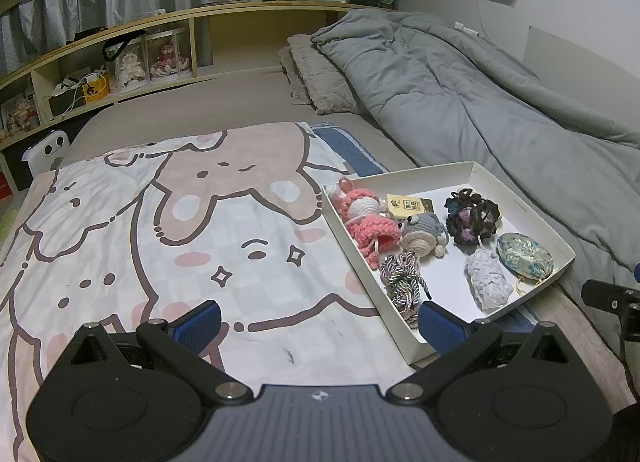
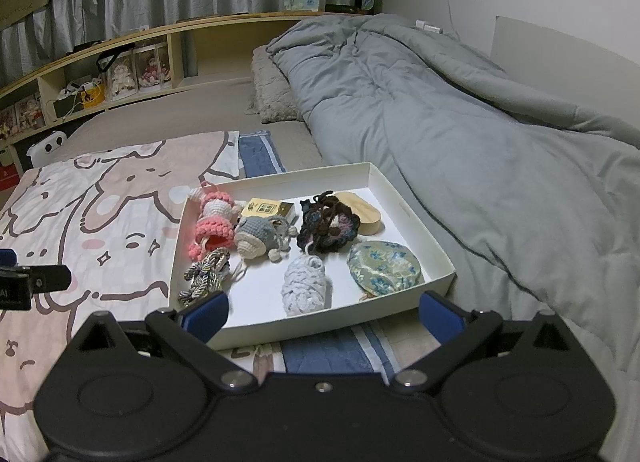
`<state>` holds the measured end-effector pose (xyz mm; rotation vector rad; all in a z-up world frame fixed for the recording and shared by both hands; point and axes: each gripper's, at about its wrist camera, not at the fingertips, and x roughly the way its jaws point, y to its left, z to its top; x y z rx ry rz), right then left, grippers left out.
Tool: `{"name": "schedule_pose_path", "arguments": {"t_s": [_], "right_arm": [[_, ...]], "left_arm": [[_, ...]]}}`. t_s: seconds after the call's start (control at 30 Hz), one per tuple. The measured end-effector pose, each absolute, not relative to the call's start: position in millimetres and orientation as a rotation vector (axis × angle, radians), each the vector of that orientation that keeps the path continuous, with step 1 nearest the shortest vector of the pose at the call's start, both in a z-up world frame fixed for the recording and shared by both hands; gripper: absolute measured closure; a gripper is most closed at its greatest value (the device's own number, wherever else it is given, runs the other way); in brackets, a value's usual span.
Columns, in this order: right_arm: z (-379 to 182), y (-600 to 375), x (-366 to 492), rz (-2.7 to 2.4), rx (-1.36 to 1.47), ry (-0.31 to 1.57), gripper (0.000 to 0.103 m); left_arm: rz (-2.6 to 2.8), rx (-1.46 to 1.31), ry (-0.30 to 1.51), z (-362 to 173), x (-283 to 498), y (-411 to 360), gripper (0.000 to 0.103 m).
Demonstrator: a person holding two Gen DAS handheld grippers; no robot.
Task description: Organize objects
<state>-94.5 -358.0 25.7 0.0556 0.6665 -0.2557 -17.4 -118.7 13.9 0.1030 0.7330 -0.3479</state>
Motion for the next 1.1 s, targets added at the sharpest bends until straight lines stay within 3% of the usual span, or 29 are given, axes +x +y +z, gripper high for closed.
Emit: {"name": "schedule_pose_path", "arguments": {"t_s": [1.1], "right_arm": [[26.2, -361.5, -94.0, -0.253, 0.069, 0.668, 0.000]], "left_arm": [[-0.353, 0.103, 0.730, 10.0, -21.0, -122.7, 0.000]]}}
